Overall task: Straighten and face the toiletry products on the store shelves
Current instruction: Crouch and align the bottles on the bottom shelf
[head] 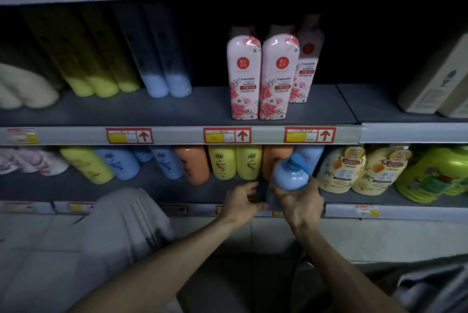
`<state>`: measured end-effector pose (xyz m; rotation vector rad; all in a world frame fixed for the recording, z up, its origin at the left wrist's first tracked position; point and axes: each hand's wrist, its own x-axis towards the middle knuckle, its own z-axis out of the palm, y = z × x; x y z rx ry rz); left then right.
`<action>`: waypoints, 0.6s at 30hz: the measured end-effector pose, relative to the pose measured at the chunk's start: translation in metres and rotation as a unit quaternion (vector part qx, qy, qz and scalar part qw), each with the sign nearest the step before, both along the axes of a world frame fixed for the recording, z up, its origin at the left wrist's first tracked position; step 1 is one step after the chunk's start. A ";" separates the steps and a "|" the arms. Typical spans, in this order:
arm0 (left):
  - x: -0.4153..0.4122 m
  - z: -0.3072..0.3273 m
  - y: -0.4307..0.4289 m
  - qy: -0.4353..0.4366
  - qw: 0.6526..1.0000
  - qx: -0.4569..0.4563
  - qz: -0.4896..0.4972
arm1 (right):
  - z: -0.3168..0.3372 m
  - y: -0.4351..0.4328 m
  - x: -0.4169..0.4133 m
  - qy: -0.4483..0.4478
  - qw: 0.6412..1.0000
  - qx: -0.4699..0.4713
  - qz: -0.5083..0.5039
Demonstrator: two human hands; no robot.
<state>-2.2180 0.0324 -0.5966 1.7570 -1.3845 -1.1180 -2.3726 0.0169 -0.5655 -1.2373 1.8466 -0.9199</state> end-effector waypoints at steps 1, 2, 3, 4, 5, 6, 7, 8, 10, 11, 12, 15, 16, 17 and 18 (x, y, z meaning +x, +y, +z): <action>0.008 -0.003 0.006 0.011 1.000 -0.004 0.010 | 0.002 0.002 0.010 0.000 1.000 0.006 0.016; 0.017 -0.004 0.012 0.016 0.999 -0.012 0.025 | 0.002 0.003 0.020 -0.002 0.999 0.013 0.033; 0.025 -0.009 0.018 0.024 0.999 -0.020 0.040 | 0.002 0.004 0.031 -0.005 0.998 0.019 0.052; 0.031 -0.012 0.023 0.010 0.998 -0.030 0.050 | 0.001 0.005 0.042 -0.007 0.997 0.022 0.070; 0.038 -0.015 0.027 -0.011 0.997 -0.040 0.064 | 0.002 0.007 0.052 -0.004 0.996 0.025 0.087; 0.044 -0.015 0.032 -0.049 0.994 -0.051 0.079 | 0.001 0.009 0.064 -0.003 0.994 0.024 0.103; 0.050 -0.015 0.037 -0.082 0.990 -0.062 0.100 | -0.001 0.011 0.077 -0.002 0.993 0.026 0.116; 0.057 -0.013 0.041 -0.101 0.985 -0.068 0.125 | -0.004 0.013 0.091 -0.006 0.991 0.026 0.130; 0.071 -0.010 0.048 -0.097 0.978 -0.073 0.169 | -0.004 0.016 0.118 -0.012 0.987 0.032 0.155; 0.079 -0.008 0.051 -0.093 0.975 -0.071 0.187 | -0.004 0.016 0.131 -0.013 0.986 0.034 0.161; 0.087 -0.005 0.053 -0.094 0.972 -0.064 0.204 | -0.004 0.016 0.144 -0.015 0.985 0.033 0.167; 0.118 0.000 0.060 -0.103 0.960 -0.040 0.258 | -0.004 0.021 0.186 -0.016 0.980 0.035 0.194; 0.129 0.001 0.062 -0.121 0.953 -0.038 0.275 | -0.004 0.023 0.199 -0.015 0.979 0.031 0.203; 0.141 0.000 0.065 -0.141 0.946 -0.039 0.289 | -0.005 0.025 0.211 -0.011 0.977 0.022 0.210; 0.151 0.002 0.067 -0.154 0.941 -0.042 0.299 | -0.007 0.027 0.223 -0.010 0.976 0.010 0.217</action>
